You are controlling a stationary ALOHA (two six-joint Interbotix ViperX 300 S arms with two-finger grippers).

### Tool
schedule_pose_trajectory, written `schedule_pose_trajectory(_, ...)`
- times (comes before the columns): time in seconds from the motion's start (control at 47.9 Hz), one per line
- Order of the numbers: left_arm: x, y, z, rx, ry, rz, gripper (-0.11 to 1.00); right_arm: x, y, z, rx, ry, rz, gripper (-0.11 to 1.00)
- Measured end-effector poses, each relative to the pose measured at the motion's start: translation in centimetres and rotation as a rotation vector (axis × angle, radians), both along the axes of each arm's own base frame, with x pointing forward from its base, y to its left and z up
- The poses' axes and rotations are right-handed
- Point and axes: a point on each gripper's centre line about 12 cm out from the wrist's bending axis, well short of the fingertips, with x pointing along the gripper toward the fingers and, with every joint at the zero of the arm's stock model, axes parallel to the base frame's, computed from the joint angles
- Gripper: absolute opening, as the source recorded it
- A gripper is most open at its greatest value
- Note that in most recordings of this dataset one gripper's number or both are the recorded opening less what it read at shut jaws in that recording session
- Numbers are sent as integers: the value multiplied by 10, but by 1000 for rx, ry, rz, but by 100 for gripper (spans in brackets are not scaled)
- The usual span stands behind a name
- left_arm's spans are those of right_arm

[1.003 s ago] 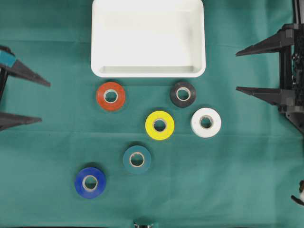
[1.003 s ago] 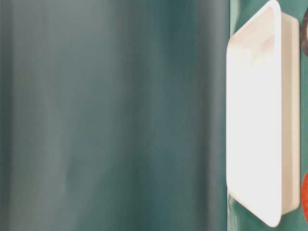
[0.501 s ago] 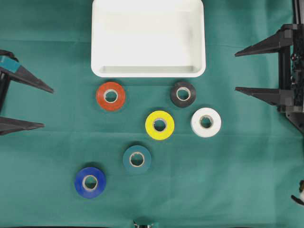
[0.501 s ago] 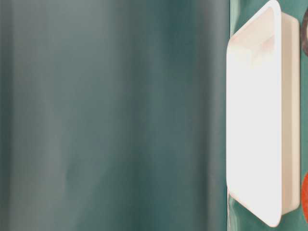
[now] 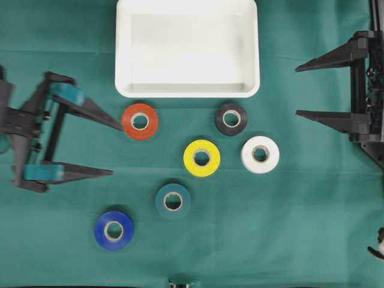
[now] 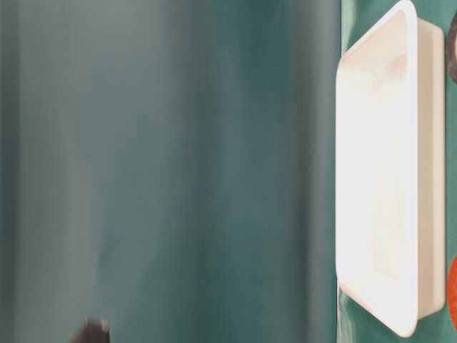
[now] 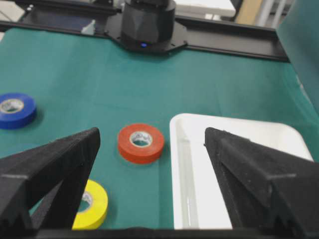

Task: Pick up the tape from a random location and place it into the white case.
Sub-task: 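Move the open left gripper over the teal tape roll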

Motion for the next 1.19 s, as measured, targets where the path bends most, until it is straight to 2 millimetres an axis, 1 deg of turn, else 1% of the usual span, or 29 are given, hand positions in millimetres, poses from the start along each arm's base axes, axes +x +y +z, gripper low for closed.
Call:
schedule_pose_trajectory(0.23,43,-11,3,9,18,-4,99,0,0,0,0,2,0,92)
schedule_pose_trajectory(0.397,63,-16,7,11,23,-6,99,0,0,0,0,2,2,92)
schedule_pose_trajectory(0.522,70,-18,6,17,40,-6,99,0,0,-1,0,3,0,92)
schedule_pose_trajectory(0.731,70,-18,6,8,58,-4,99,1,0,-1,0,5,0,92)
schedule_pose_trajectory(0.815,70,-18,4,1,93,-1,99,1,0,-1,0,5,2,92)
schedule_pose_trajectory(0.919,72,-18,2,-12,158,6,99,1,0,-2,0,8,0,92)
schedule_pose_trajectory(1.191,87,-23,-7,-4,424,28,99,2,0,-5,0,26,0,92)
